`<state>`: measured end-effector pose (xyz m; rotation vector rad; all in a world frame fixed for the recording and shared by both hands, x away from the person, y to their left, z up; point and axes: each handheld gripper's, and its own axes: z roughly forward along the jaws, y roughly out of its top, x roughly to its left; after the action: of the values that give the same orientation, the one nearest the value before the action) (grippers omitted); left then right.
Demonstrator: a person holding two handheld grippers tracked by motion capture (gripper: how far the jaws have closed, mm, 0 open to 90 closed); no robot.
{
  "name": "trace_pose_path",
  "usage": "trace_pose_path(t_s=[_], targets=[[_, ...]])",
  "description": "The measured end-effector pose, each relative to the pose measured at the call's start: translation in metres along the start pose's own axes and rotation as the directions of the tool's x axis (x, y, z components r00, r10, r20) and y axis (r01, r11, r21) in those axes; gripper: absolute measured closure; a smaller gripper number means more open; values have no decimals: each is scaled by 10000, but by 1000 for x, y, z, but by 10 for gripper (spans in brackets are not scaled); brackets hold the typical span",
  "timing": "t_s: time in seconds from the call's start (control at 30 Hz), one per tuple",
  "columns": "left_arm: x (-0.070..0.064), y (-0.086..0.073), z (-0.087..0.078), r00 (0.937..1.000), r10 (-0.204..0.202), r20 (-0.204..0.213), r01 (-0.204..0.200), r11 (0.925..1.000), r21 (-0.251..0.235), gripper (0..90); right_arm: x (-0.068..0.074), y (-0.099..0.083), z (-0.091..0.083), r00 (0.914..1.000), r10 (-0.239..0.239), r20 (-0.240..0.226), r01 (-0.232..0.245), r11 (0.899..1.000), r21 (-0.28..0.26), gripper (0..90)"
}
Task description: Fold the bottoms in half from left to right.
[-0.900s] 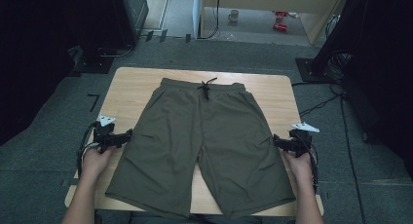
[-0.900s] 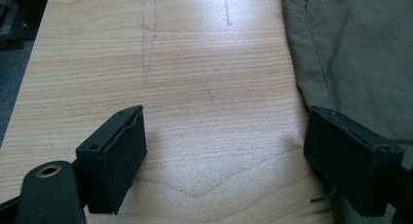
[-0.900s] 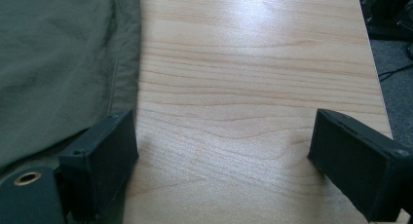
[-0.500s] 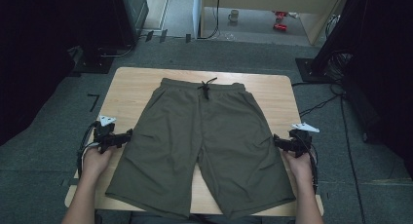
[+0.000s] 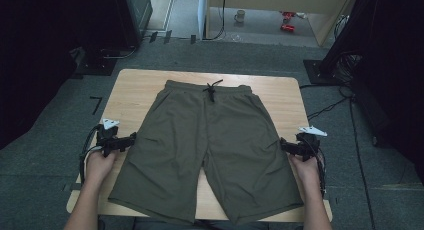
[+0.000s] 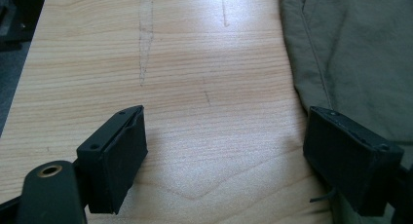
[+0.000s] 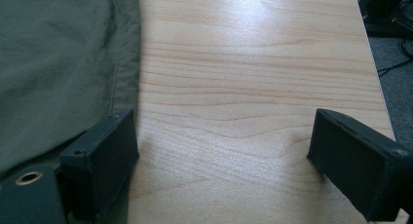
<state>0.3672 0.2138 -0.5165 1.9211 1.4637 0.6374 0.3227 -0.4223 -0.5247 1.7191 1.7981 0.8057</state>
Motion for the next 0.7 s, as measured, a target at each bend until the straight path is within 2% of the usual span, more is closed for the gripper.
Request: trace_pose_path(t_s=[0.03, 0.1, 0.2, 0.27, 0.4, 0.47, 0.53, 0.57, 0.63, 0.7], targets=[[0, 1, -1, 10000, 45, 41, -45, 9999, 90, 167, 0, 1, -2, 10000, -54, -61, 54, 10000, 47, 160], [0, 4, -2, 9997, 168, 163, -175, 9989, 443, 166, 1, 1, -3, 9998, -93, -148, 94, 9999, 87, 180], [-1, 6, -3, 9995, 213, 226, -228, 9971, 727, 166, 2, 2, -3, 9997, -111, -202, 115, 9998, 184, 195], [-1, 8, -3, 9994, 72, 345, -101, 9963, 852, 166, 2, 6, -4, 9992, -10, -388, 27, 9991, 433, 213], [1, 10, -6, 9968, -376, 710, 303, 9943, 1018, 166, 1, 9, -5, 9979, 79, -649, -41, 9982, 590, 231], [1, 10, -7, 9967, -321, 744, 242, 9942, 1044, 166, 1, 9, -6, 9970, 85, -769, -36, 9979, 643, 241], [1, 10, -9, 9973, -11, 735, -69, 9941, 1086, 166, 1, 10, -6, 9967, 80, -808, -26, 9978, 669, 242], [1, 10, -10, 9970, -15, 772, -71, 9939, 1100, 165, 1, 11, -6, 9962, 75, -867, -14, 9975, 703, 246], [1, 11, -12, 9946, -156, 1025, 41, 9938, 1114, 165, 2, 13, -8, 9956, 94, -937, -31, 9977, 678, 253], [2, 12, -16, 9896, -188, 1429, 22, 9933, 1154, 164, 3, 15, -10, 9948, 117, -1009, -53, 9979, 639, 260]])
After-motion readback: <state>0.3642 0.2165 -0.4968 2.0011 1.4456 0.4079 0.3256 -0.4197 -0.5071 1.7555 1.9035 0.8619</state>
